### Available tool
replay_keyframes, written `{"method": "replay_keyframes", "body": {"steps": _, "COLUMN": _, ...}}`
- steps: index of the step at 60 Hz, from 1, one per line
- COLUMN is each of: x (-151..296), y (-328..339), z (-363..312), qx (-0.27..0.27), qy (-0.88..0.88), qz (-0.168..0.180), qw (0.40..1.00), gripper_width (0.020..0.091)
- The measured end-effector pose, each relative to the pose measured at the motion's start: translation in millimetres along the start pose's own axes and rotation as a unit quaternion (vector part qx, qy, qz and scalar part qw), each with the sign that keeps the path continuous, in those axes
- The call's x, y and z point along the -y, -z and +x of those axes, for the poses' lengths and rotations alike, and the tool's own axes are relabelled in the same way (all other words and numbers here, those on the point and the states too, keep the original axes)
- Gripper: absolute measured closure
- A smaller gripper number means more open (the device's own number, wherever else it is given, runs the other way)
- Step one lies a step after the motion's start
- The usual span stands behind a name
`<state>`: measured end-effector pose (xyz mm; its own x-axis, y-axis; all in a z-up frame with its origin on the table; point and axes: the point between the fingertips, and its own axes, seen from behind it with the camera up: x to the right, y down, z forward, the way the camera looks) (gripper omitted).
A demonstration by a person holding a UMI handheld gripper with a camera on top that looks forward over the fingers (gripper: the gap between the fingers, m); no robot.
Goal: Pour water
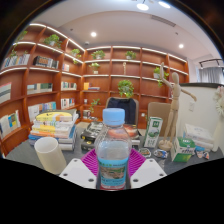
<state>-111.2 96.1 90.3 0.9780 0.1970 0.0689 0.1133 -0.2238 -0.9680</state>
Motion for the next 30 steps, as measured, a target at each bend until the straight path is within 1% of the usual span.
{"method": "replay_keyframes", "body": {"steps": 6, "x": -7.6, "y": -4.5, "z": -10.9, "qx": 0.009, "qy": 0.015, "qz": 0.01, "qw": 1.0, "gripper_width": 0.077}}
{"method": "replay_keyframes", "body": {"steps": 11, "x": -20.9, "y": -10.8, "z": -13.9, "qx": 0.006, "qy": 0.02, "qz": -0.002, "qw": 1.0, "gripper_width": 0.0768}}
{"method": "replay_keyframes", "body": {"steps": 13, "x": -18.5, "y": -10.9, "z": -14.8, "qx": 0.004, "qy": 0.016, "qz": 0.009, "qw": 1.0, "gripper_width": 0.0768}}
{"method": "replay_keyframes", "body": {"steps": 23, "x": -21.0, "y": -11.2, "z": -9.6, "qx": -0.002, "qy": -0.015, "qz": 0.007, "qw": 1.0, "gripper_width": 0.0766}}
{"method": "replay_keyframes", "body": {"steps": 25, "x": -21.3, "y": -10.5, "z": -8.7, "qx": -0.002, "qy": -0.022, "qz": 0.007, "qw": 1.0, "gripper_width": 0.0736}}
{"method": "replay_keyframes", "body": {"steps": 26, "x": -21.3, "y": -10.2, "z": -8.3, "qx": -0.001, "qy": -0.025, "qz": 0.007, "qw": 1.0, "gripper_width": 0.0735}}
{"method": "replay_keyframes", "body": {"steps": 30, "x": -21.7, "y": -11.8, "z": -5.6, "qx": -0.003, "qy": -0.037, "qz": 0.006, "qw": 0.999, "gripper_width": 0.067}}
